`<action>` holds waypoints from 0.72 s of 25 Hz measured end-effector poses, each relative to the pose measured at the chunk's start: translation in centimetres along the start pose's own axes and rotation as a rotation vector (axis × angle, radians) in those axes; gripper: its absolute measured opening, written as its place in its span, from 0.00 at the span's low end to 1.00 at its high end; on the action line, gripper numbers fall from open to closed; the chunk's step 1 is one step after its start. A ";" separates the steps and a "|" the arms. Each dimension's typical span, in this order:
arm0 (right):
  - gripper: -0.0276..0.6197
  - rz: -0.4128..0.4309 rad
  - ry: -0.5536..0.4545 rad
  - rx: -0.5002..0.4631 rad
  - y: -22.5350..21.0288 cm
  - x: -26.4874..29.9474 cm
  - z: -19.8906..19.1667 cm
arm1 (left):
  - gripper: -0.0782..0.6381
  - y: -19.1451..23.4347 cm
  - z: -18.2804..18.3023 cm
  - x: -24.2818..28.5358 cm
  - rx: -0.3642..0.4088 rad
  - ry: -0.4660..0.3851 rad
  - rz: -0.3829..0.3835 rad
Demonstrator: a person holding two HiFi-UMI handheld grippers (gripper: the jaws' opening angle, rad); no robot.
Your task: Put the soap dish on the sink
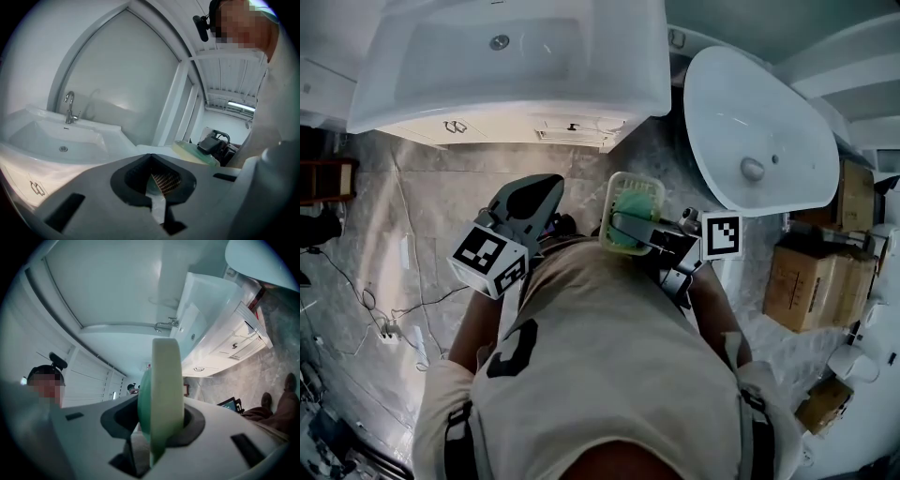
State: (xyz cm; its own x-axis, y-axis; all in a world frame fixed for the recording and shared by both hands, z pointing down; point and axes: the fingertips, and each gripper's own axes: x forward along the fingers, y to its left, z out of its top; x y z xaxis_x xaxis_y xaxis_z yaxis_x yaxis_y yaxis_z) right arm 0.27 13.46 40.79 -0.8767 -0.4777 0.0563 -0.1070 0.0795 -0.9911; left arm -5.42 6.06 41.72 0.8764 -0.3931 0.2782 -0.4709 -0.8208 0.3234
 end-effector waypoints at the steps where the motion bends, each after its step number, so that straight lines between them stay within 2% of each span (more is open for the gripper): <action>1: 0.26 0.003 0.001 -0.006 0.0 -0.5 0.6 | 0.14 0.1 0.3 0.6 0.015 0.007 0.007; 5: 0.26 0.027 -0.022 -0.022 -0.1 -2.6 2.6 | 0.14 0.9 1.8 2.3 0.071 0.025 0.048; 10: 0.25 0.068 -0.024 -0.033 -0.4 -4.5 4.4 | 0.14 0.0 2.2 4.5 0.095 0.054 0.071; 18: 0.25 0.103 -0.013 -0.018 -1.4 -7.7 6.7 | 0.14 -4.8 0.2 9.6 0.071 0.094 0.043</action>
State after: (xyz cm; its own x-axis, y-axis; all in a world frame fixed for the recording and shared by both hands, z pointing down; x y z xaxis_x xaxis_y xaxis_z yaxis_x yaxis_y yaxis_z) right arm 10.33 11.18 40.92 -0.8775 -0.4773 -0.0477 -0.0248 0.1444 -0.9892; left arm 5.22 6.13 42.70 0.8404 -0.3908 0.3755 -0.4968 -0.8323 0.2457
